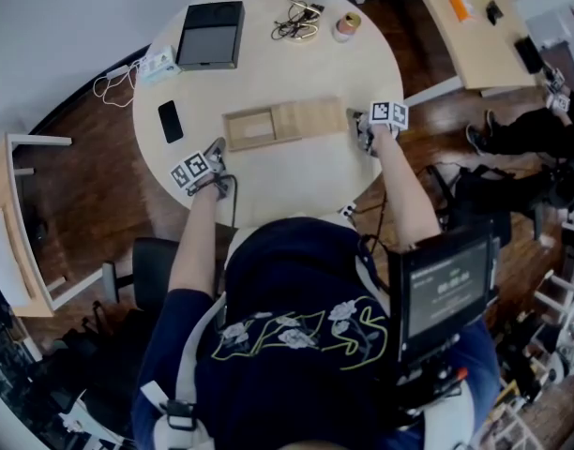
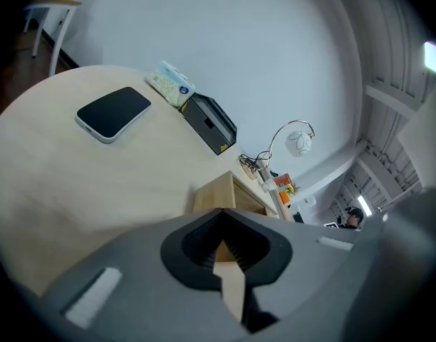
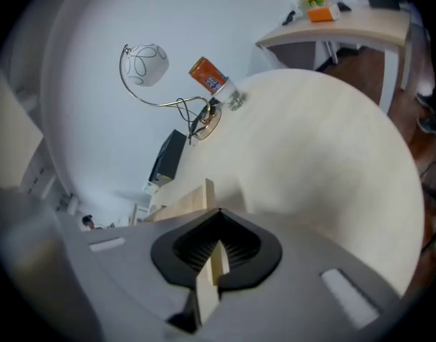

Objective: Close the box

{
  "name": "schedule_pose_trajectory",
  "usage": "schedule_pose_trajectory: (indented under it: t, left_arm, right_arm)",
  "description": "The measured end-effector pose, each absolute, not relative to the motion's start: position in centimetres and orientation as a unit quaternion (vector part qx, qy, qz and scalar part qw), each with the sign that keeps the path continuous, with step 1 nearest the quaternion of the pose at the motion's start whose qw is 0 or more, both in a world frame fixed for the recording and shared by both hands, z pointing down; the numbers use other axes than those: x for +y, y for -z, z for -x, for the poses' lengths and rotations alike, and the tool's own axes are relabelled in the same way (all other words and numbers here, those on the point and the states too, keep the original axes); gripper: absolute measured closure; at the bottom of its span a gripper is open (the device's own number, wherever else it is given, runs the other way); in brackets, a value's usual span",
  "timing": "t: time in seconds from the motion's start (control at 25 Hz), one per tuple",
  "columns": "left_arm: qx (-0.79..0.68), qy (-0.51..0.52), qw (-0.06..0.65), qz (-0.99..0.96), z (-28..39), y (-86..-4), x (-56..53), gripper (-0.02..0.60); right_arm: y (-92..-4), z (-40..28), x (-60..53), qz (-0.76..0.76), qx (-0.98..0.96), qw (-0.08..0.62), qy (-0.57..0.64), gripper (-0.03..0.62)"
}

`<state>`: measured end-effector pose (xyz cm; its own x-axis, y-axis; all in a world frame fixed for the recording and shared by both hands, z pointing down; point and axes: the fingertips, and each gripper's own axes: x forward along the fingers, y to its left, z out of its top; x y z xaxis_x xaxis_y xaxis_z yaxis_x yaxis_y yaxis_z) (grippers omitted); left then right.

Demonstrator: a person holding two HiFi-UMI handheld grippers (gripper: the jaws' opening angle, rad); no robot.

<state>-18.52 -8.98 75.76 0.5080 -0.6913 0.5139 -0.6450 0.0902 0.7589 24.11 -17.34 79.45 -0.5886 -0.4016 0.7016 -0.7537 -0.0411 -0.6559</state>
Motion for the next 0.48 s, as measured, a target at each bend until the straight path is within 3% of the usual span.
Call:
schedule_pose_trajectory:
  t: [0.2, 0.36, 0.48]
  left_arm:
    - [-0.494, 0.022, 0.549, -0.674, 18.3, -75.5, -9.2, 0.580]
    - [-0.484, 0.005, 0.536, -0.692, 16.9, -75.2, -9.7, 0.580]
    - [-0.490, -0.021, 0.504, -0.710, 15.9, -74.7, -9.8, 0.579]
  right_arm:
    - [-77.6, -18.3, -17.1, -0.415, -0.685, 0.105, -0.590, 0.606]
    - [-75.2, -8.7, -15.0, -0.326, -0.710, 0.118, -0.613, 0.605]
    - [-72.2, -2.9, -14.9, -0.295, -0.749, 0.091, -0.586, 0.605]
